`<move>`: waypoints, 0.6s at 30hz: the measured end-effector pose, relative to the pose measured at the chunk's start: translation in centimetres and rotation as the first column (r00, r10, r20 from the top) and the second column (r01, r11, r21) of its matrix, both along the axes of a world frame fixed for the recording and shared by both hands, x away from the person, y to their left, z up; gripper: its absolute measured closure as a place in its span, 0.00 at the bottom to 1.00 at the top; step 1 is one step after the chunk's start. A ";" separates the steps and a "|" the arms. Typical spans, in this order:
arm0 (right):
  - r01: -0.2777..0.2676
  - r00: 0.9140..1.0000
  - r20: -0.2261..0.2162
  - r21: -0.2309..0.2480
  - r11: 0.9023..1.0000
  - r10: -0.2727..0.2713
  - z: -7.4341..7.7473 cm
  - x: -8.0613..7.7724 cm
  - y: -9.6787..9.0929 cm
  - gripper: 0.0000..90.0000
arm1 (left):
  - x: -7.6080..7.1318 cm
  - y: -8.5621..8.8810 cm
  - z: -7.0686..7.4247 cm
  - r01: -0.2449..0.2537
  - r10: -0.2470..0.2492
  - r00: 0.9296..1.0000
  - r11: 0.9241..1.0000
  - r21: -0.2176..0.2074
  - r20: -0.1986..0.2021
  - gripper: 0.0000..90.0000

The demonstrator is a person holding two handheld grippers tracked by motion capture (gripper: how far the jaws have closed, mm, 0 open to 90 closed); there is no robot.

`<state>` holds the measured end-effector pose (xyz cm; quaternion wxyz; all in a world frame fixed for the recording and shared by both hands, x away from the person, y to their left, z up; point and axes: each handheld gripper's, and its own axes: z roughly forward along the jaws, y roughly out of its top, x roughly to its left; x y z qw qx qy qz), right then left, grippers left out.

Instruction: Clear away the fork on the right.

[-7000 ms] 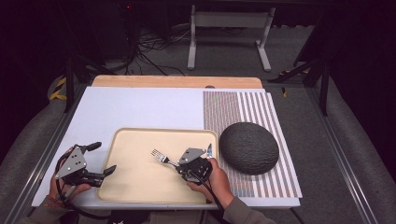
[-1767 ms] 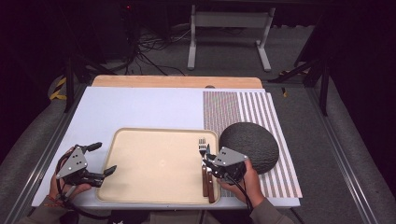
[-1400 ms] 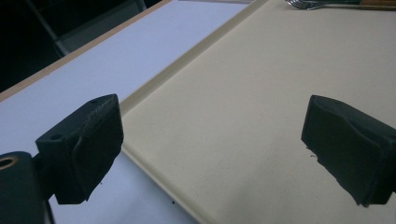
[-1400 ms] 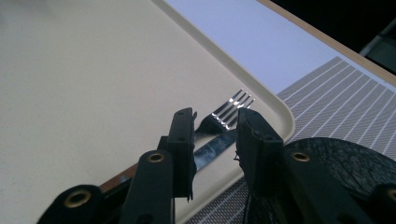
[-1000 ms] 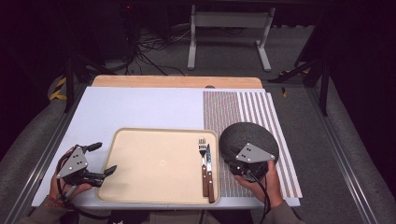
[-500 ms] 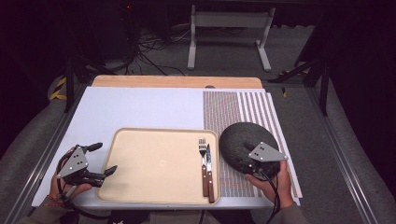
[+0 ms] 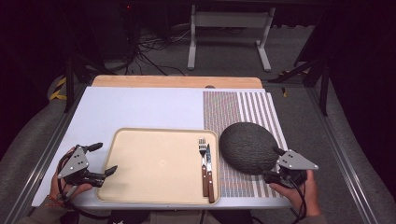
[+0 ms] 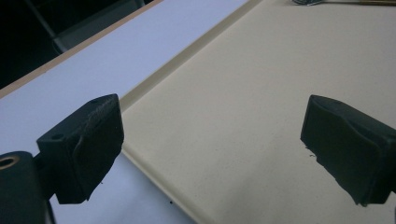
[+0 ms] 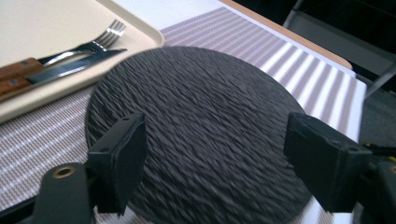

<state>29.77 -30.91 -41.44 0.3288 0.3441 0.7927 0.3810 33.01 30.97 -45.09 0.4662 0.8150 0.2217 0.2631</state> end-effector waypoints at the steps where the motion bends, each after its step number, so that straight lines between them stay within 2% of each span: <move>1: 0.005 1.000 0.001 -0.001 1.000 -0.005 -0.1 -0.2 -0.5 0.24 | 0.0 0.0 0.0 0.001 -0.001 1.000 1.000 0.001 0.000 0.08; 4: 0.025 1.000 -0.004 0.014 1.000 -0.025 -0.5 -0.9 -1.9 0.23 | 0.1 0.0 0.0 0.003 -0.003 1.000 1.000 0.004 -0.006 0.08; 6: 0.026 1.000 -0.006 0.001 1.000 -0.026 -0.9 -1.2 -2.5 0.22 | 0.1 0.0 0.0 0.002 -0.002 1.000 1.000 0.006 -0.001 0.08; 9: 0.023 1.000 -0.014 -0.036 0.999 -0.023 -1.5 -1.5 -3.0 0.21 | 0.1 -0.1 0.0 0.001 -0.001 1.000 1.000 0.007 -0.003 0.08; 10: 0.015 1.000 -0.018 -0.061 0.998 -0.016 -1.7 -1.6 -3.2 0.21 | 0.1 -0.1 0.0 0.002 -0.002 1.000 1.000 0.006 -0.004 0.08; 13: -0.009 1.000 -0.025 -0.092 0.996 0.007 -2.2 -1.6 -3.1 0.21 | 0.1 -0.1 0.0 0.002 -0.002 1.000 1.000 0.009 -0.003 0.08; 16: -0.035 0.999 -0.030 -0.165 0.986 0.031 -2.9 -1.6 -2.6 0.21 | 0.1 -0.1 -0.1 0.003 -0.003 1.000 1.000 0.005 -0.011 0.08; 18: -0.045 0.999 -0.033 -0.187 0.981 0.039 -3.2 -1.4 -2.3 0.22 | 0.1 -0.1 -0.1 0.004 -0.004 1.000 1.000 0.006 -0.011 0.08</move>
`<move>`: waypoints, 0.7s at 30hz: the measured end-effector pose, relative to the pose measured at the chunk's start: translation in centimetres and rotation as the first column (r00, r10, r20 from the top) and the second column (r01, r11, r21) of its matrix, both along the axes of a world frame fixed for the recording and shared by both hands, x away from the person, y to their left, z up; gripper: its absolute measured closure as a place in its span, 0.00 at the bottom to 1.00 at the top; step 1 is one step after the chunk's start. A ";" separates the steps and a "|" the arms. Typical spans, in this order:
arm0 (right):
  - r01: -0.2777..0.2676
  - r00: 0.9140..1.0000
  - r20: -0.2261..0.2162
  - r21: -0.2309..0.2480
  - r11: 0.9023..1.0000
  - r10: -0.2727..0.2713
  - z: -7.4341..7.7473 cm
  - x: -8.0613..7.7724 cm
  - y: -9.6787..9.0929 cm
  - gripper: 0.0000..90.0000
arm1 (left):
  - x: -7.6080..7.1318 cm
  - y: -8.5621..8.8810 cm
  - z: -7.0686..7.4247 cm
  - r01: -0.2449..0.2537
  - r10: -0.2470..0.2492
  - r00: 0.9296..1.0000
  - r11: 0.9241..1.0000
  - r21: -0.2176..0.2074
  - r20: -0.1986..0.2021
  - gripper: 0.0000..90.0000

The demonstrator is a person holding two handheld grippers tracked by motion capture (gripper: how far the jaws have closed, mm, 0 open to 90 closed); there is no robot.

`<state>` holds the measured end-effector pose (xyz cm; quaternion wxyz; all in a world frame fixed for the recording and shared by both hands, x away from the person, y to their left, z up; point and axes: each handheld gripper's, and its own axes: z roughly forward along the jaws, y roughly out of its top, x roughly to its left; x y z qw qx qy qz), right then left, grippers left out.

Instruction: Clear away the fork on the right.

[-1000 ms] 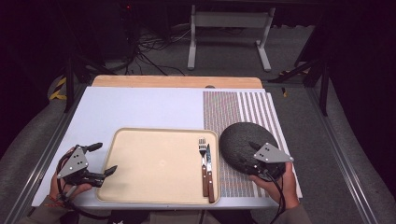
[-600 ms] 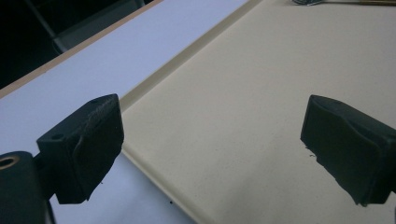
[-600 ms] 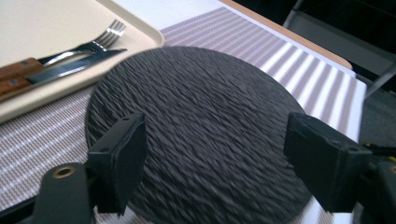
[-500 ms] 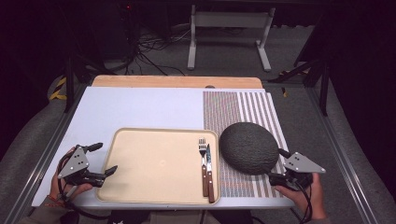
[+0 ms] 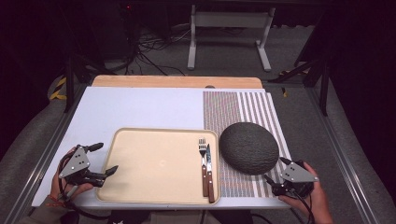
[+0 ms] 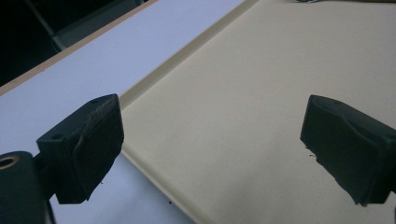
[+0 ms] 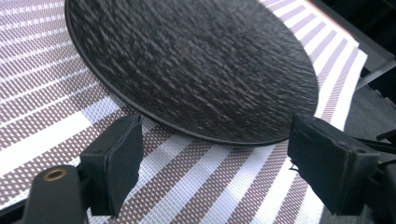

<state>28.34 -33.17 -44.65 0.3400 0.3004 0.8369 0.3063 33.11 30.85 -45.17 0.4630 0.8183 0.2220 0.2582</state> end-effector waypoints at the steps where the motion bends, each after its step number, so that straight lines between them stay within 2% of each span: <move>1: -0.005 1.000 -0.005 -0.010 1.000 0.004 -0.1 0.1 0.1 0.21 | 0.0 0.0 0.0 -0.001 0.001 1.000 1.000 -0.003 0.003 0.08; 3: -0.008 1.000 -0.007 -0.051 0.999 0.008 -0.4 0.4 0.4 0.22 | 0.0 0.0 0.0 0.001 -0.001 1.000 1.000 0.000 0.000 0.08; 8: -0.029 0.999 0.011 -0.083 0.996 0.030 -0.8 0.9 0.9 0.23 | 0.1 -0.1 0.0 0.004 -0.004 1.000 1.000 0.010 0.001 0.08; 10: -0.037 0.999 0.028 -0.110 0.993 0.040 -0.8 1.1 1.3 0.22 | 0.1 -0.1 -0.1 0.005 -0.005 1.000 1.000 0.009 -0.001 0.08; 14: -0.046 0.997 0.052 -0.172 0.984 0.055 -0.6 1.3 1.9 0.21 | 0.2 -0.1 -0.1 0.009 -0.009 1.000 1.000 0.010 -0.005 0.08; 19: -0.048 0.993 0.094 -0.235 0.971 0.072 -0.8 1.1 2.7 0.25 | 0.3 -0.2 -0.2 0.007 -0.007 1.000 1.000 0.013 -0.009 0.08; 21: -0.050 0.990 0.115 -0.285 0.957 0.086 -0.8 1.1 3.2 0.32 | 0.3 -0.3 -0.2 0.004 -0.004 1.000 1.000 0.003 -0.010 0.08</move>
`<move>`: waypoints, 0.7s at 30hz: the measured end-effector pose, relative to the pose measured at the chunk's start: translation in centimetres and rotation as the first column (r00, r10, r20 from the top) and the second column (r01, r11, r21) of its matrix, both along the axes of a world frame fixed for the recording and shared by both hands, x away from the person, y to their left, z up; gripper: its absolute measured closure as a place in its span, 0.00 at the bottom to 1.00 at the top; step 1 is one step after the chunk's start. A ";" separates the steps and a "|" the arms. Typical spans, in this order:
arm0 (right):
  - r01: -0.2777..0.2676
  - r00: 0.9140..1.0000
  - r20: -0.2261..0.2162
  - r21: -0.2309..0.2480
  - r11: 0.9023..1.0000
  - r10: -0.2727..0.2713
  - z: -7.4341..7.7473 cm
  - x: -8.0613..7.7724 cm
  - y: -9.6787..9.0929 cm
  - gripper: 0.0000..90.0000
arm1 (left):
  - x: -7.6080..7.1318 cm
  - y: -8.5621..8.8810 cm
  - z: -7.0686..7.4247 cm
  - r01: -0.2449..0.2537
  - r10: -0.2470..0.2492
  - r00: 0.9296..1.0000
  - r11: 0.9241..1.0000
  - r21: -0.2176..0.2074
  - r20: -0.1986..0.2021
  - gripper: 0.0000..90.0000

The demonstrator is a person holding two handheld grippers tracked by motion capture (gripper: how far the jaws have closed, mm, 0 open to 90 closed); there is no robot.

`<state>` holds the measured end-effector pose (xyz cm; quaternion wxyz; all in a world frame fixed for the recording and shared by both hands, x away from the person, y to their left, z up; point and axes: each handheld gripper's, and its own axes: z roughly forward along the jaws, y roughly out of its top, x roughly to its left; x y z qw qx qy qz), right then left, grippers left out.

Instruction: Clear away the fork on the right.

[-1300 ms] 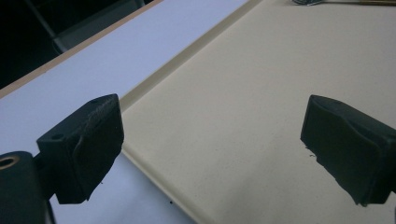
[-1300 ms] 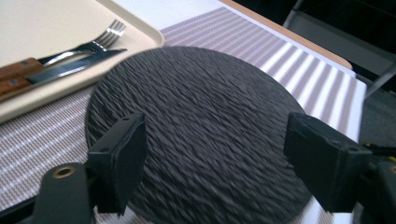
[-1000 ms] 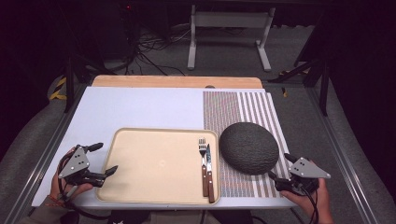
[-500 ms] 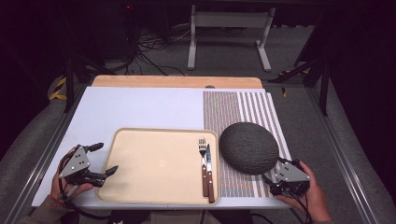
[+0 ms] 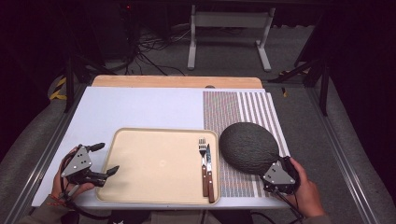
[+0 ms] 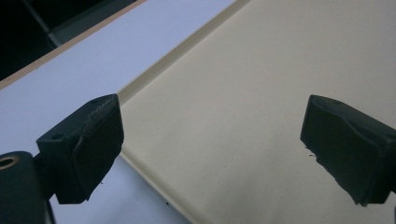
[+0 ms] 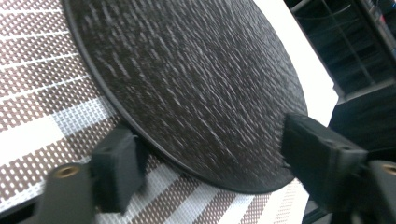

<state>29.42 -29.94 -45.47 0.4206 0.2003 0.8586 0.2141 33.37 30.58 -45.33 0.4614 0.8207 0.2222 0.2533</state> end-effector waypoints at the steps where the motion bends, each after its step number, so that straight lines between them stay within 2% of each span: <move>1: -0.007 1.000 0.011 -0.019 1.000 0.007 -0.1 0.0 0.3 0.38 | 0.0 0.0 0.0 0.000 0.000 1.000 1.000 0.000 0.000 0.08; 4: -0.028 0.999 0.017 -0.056 0.998 0.029 -0.4 0.1 1.0 0.58 | 0.0 0.1 0.1 -0.003 0.003 1.000 1.000 -0.001 0.007 0.08; 5: -0.035 0.999 0.010 -0.066 0.997 0.036 -0.5 0.1 1.2 0.62 | 0.0 0.1 0.1 -0.003 0.003 1.000 1.000 -0.001 0.007 0.08; 6: -0.035 0.999 0.010 -0.066 0.997 0.036 -0.5 0.1 1.2 0.62 | 0.0 0.1 0.1 -0.006 0.006 1.000 1.000 -0.007 0.004 0.08; 7: -0.034 0.999 0.022 -0.116 0.993 0.037 -0.6 0.2 1.6 0.70 | 0.0 0.2 0.1 -0.005 0.005 1.000 1.000 -0.009 0.001 0.08; 8: -0.031 0.999 0.035 -0.132 0.991 0.036 -0.8 0.2 1.8 0.71 | 0.0 0.2 0.1 -0.005 0.005 1.000 1.000 -0.012 0.000 0.08; 9: -0.036 0.997 0.056 -0.170 0.985 0.046 -0.9 0.3 2.0 0.73 | 0.0 0.2 0.1 -0.005 0.005 1.000 1.000 -0.011 0.000 0.08; 10: -0.042 0.997 0.058 -0.185 0.982 0.054 -1.0 0.2 2.3 0.75 | 0.0 0.2 0.1 -0.005 0.005 1.000 1.000 -0.011 -0.001 0.08; 11: -0.035 0.996 0.077 -0.198 0.980 0.051 -1.1 0.2 2.5 0.77 | 0.1 0.2 0.1 -0.004 0.004 1.000 1.000 -0.012 -0.002 0.08; 12: -0.031 0.994 0.098 -0.227 0.973 0.055 -1.1 0.1 2.8 0.80 | 0.1 0.2 0.1 -0.006 0.006 1.000 1.000 -0.014 -0.001 0.08; 15: -0.043 0.991 0.111 -0.286 0.957 0.078 -0.8 -0.1 3.7 0.86 | 0.2 0.2 0.1 -0.004 0.004 1.000 1.000 -0.028 -0.009 0.08; 17: -0.048 0.988 0.123 -0.332 0.942 0.094 -0.6 -0.2 4.4 0.89 | 0.3 0.3 0.2 -0.004 0.003 1.000 0.999 -0.036 -0.016 0.08; 18: -0.046 0.987 0.133 -0.329 0.943 0.095 -0.6 -0.2 4.6 0.91 | 0.3 0.4 0.2 -0.005 0.004 1.000 0.999 -0.041 -0.014 0.08; 19: -0.040 0.985 0.143 -0.346 0.937 0.095 -0.3 -0.3 4.8 0.92 | 0.3 0.4 0.2 -0.005 0.004 1.000 0.999 -0.041 -0.014 0.08; 21: -0.036 0.985 0.143 -0.353 0.935 0.092 -0.2 -0.3 5.1 0.94 | 0.4 0.5 0.2 -0.010 0.009 1.000 0.999 -0.050 -0.011 0.08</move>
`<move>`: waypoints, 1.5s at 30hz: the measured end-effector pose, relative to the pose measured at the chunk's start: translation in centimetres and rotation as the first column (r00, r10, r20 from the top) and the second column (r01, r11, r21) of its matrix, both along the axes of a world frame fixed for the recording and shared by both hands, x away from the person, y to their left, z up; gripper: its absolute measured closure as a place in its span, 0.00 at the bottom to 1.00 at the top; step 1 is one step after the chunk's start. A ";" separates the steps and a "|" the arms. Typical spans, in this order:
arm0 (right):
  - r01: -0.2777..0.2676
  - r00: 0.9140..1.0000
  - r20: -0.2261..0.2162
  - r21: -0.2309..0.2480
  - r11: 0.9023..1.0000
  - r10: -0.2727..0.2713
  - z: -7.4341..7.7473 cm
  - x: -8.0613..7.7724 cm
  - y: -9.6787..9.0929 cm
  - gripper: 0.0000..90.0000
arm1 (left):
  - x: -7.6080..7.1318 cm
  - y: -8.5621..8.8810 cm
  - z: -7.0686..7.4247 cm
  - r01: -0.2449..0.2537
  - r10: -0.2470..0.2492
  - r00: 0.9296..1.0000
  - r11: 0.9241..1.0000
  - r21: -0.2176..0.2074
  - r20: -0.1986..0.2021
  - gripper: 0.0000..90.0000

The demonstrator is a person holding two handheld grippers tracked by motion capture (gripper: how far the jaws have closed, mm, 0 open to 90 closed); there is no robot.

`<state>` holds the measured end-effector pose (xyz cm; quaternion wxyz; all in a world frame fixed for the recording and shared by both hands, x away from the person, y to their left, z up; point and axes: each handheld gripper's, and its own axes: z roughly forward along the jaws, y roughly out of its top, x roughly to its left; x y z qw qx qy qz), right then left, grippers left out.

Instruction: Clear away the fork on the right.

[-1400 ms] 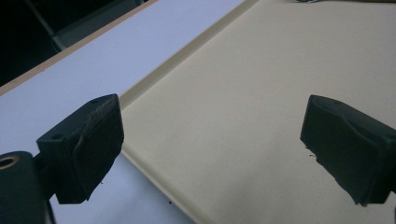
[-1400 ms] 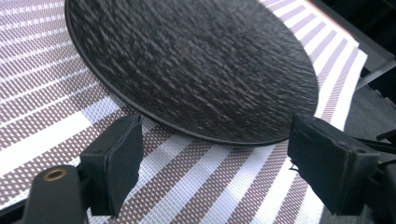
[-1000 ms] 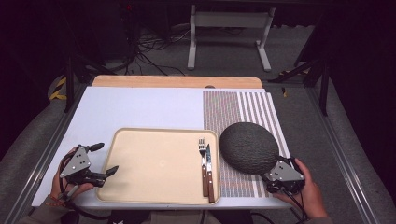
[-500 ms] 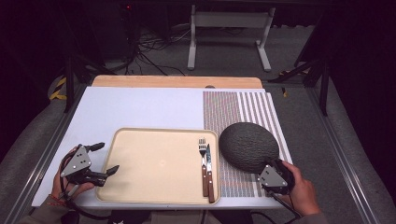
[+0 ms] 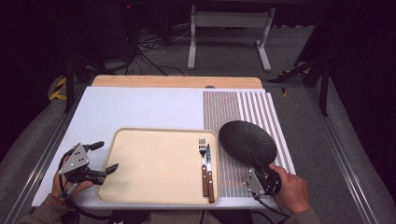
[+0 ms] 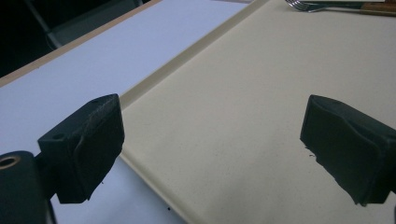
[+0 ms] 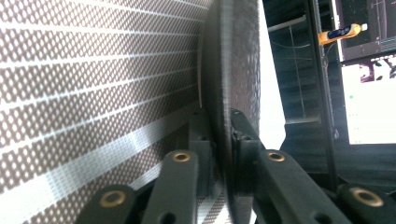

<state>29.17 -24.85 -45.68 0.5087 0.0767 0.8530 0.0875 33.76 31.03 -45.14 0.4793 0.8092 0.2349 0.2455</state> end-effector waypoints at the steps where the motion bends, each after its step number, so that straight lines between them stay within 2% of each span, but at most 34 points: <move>1: 0.001 1.000 0.003 0.003 1.000 -0.001 0.0 0.0 0.3 0.95 | 0.0 0.0 0.0 0.002 -0.002 1.000 1.000 0.001 0.001 0.08; 2: 0.008 1.000 0.001 0.037 0.999 -0.008 0.3 0.2 0.4 0.95 | 0.0 0.1 0.0 0.002 -0.002 1.000 1.000 -0.003 0.001 0.08; 4: 0.009 1.000 0.000 0.037 0.999 -0.009 0.3 0.2 0.5 0.95 | 0.0 0.2 0.0 0.002 -0.002 1.000 1.000 -0.007 0.001 0.08; 6: 0.017 1.000 0.011 0.010 1.000 -0.017 0.1 0.1 0.9 0.95 | 0.1 0.2 0.0 0.004 -0.004 1.000 1.000 -0.007 -0.003 0.08; 7: 0.012 1.000 -0.005 -0.001 1.000 -0.013 0.1 0.0 1.0 0.95 | 0.1 0.2 0.0 0.004 -0.004 1.000 1.000 -0.008 -0.003 0.08; 8: 0.021 1.000 0.023 0.015 1.000 -0.022 0.0 0.0 1.1 0.95 | 0.1 0.2 0.0 0.004 -0.004 1.000 1.000 -0.008 -0.003 0.08; 11: 0.026 1.000 0.016 0.017 1.000 -0.026 0.2 0.0 1.2 0.95 | 0.0 0.2 0.1 -0.003 0.003 1.000 1.000 -0.004 0.007 0.08; 19: 0.036 0.999 0.018 0.020 0.999 -0.036 0.3 0.0 1.5 0.95 | -0.1 0.4 0.0 0.000 0.000 1.000 1.000 -0.010 0.000 0.08; 20: 0.033 0.999 0.007 0.013 0.999 -0.033 0.2 0.0 1.6 0.95 | -0.1 0.4 0.0 0.001 -0.001 1.000 1.000 -0.009 0.000 0.08; 22: 0.038 0.999 0.021 0.007 0.999 -0.038 0.2 0.1 1.7 0.95 | -0.1 0.3 0.0 0.001 -0.001 1.000 1.000 -0.007 0.002 0.08; 23: 0.038 0.999 -0.001 0.003 0.999 -0.038 0.2 0.0 1.8 0.95 | -0.1 0.3 0.0 0.002 -0.002 1.000 1.000 -0.006 0.002 0.08; 24: 0.045 0.999 0.020 0.009 0.999 -0.045 0.2 0.1 1.9 0.95 | -0.1 0.4 0.0 0.003 -0.003 1.000 1.000 -0.004 -0.001 0.08; 26: 0.043 0.999 0.011 0.010 0.999 -0.043 0.1 0.1 2.0 0.95 | -0.1 0.4 0.0 0.001 -0.001 1.000 1.000 -0.003 0.001 0.08; 27: 0.048 0.998 0.030 0.006 0.999 -0.048 0.1 0.1 2.1 0.95 | -0.1 0.4 0.0 0.000 0.000 1.000 1.000 -0.002 0.002 0.08; 35: 0.058 0.998 0.032 -0.014 0.998 -0.057 0.0 0.3 2.3 0.95 | -0.1 0.4 0.0 0.000 0.000 1.000 1.000 0.002 0.004 0.08; 41: 0.074 0.996 0.051 -0.013 0.997 -0.073 0.2 0.5 2.4 0.96 | -0.1 0.4 0.0 -0.001 0.001 1.000 1.000 0.001 0.001 0.08; 42: 0.078 0.995 0.059 -0.003 0.997 -0.077 0.2 0.5 2.5 0.96 | -0.2 0.4 0.0 -0.002 0.002 1.000 1.000 0.001 0.001 0.08; 45: 0.077 0.994 0.081 -0.011 0.997 -0.076 0.4 0.5 2.6 0.96 | -0.2 0.3 0.0 -0.006 0.006 1.000 1.000 0.000 0.010 0.08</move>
